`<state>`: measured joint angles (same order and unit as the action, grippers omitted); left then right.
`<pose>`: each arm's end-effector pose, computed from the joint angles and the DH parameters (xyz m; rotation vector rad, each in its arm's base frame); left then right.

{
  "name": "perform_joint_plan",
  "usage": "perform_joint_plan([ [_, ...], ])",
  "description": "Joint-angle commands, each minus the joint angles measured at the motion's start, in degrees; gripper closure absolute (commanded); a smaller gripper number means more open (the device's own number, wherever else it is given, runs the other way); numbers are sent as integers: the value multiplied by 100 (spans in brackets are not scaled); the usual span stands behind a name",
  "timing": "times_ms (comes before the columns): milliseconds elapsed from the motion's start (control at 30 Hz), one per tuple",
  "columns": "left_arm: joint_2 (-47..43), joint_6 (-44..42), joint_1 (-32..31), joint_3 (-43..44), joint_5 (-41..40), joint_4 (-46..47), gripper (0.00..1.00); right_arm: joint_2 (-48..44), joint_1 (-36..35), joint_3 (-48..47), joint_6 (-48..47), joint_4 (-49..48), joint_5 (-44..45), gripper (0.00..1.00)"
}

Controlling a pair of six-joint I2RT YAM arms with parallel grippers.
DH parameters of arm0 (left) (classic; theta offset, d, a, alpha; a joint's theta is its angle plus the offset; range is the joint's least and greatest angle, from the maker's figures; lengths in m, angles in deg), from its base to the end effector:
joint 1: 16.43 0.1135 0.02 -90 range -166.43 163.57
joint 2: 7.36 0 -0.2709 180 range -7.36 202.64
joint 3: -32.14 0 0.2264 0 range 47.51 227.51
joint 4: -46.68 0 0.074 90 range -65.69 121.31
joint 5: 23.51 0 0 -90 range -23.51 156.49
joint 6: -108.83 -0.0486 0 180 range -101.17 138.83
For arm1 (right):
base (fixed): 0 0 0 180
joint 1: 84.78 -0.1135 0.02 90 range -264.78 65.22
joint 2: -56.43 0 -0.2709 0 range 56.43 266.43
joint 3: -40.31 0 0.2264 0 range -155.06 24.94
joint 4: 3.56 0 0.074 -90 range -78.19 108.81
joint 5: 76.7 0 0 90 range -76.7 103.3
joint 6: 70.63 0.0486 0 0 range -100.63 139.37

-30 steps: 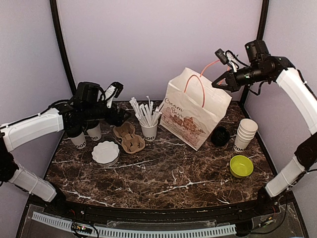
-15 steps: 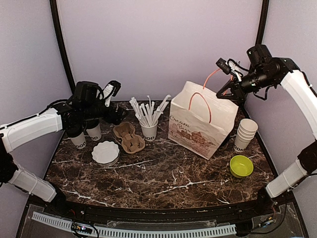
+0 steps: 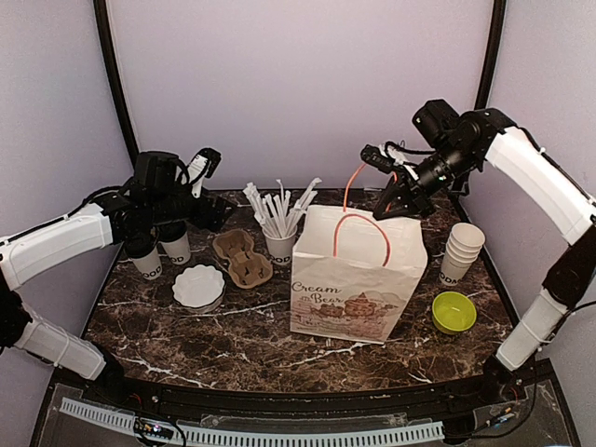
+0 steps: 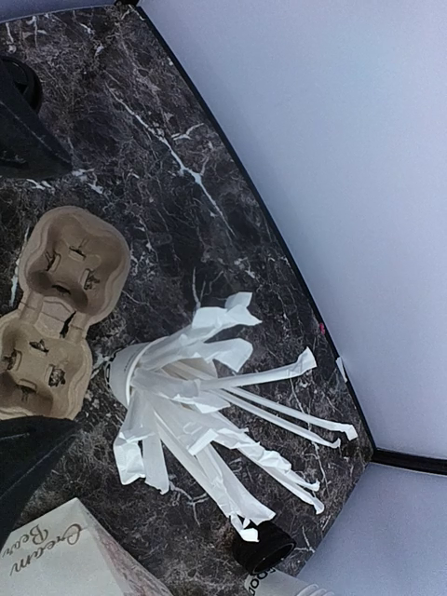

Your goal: Pack the takeout coffee

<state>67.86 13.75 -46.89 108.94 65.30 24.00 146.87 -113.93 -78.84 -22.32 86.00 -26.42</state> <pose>0.2518 -0.1469 0.3375 0.5815 1.8600 -0.2739 0.2250 0.1610 0.3959 -1.6085 1.8644 0.8106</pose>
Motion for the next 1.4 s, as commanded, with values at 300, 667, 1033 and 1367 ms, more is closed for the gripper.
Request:
perform_joint_plan([
  [300,-72,-115,82,-26,-31,64,10,1120,-397,-1169,-836,551,507,100],
  [667,-34,-116,110,-8,48,42,10,1396,-434,-1494,-540,115,685,96],
  [1033,-21,-140,112,11,72,4,9,1323,-434,-1452,-317,-308,832,100],
  [1367,-17,-147,110,17,101,-15,9,1518,-443,-1586,-215,-440,823,100],
])
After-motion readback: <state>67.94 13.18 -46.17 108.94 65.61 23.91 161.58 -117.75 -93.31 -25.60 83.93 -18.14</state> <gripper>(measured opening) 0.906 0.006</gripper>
